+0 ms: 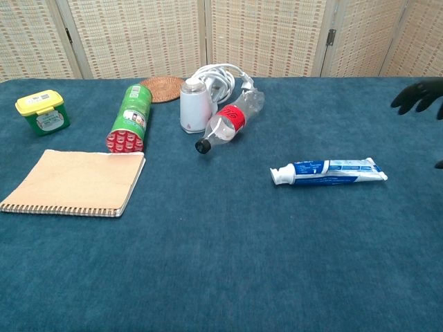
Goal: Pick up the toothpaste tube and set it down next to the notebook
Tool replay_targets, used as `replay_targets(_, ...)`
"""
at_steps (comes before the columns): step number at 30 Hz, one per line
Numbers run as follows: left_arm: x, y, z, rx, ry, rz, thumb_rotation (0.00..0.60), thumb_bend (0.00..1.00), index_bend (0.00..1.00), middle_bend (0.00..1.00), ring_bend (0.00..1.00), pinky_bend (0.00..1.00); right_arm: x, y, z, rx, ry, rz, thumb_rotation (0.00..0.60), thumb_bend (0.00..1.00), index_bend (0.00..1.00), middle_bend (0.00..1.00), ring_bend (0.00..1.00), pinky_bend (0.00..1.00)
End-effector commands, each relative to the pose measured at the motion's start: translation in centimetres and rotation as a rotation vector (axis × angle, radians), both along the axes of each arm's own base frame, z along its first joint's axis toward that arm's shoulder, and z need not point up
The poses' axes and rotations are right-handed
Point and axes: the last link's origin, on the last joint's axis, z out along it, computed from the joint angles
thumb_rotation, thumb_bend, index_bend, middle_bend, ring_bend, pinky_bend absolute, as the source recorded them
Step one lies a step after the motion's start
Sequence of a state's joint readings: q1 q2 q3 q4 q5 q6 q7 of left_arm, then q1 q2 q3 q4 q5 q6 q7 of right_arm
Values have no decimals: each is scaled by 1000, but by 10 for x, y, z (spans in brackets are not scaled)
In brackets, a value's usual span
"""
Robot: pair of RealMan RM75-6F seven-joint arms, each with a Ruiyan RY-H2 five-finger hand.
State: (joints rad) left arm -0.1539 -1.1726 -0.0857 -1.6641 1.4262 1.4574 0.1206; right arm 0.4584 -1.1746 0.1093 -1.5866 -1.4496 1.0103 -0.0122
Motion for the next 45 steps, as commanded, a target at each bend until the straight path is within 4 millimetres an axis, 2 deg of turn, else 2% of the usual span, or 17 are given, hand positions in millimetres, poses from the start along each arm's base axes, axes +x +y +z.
replay_targets(1,0,-1,1,2,-3,1,600,57,232,73,38,180,15,-24,-27,59,3,7,600,174,184,251,216,289)
replay_targets(9,-2,-4,1,-1,-4,8,600,57,232,73,38,180,29,-53,-66,106,44,29,600,179,184,267,216,289)
replay_targets(18,-6,-6,2,1,-7,21,600,57,233,73,38,180,36,-57,-98,142,87,62,600,180,228,317,218,291)
replay_targets(34,-12,-3,1,-5,-4,33,600,57,240,73,38,180,36,-64,-114,130,126,87,600,217,401,409,309,299)
replay_targets(41,-15,-2,2,-5,-4,39,600,57,242,73,38,180,39,-70,-114,123,124,80,600,231,410,418,325,312)
replay_targets(45,-16,-2,2,-4,-5,41,600,57,242,72,38,180,39,-72,-115,125,135,82,600,286,439,434,341,331)
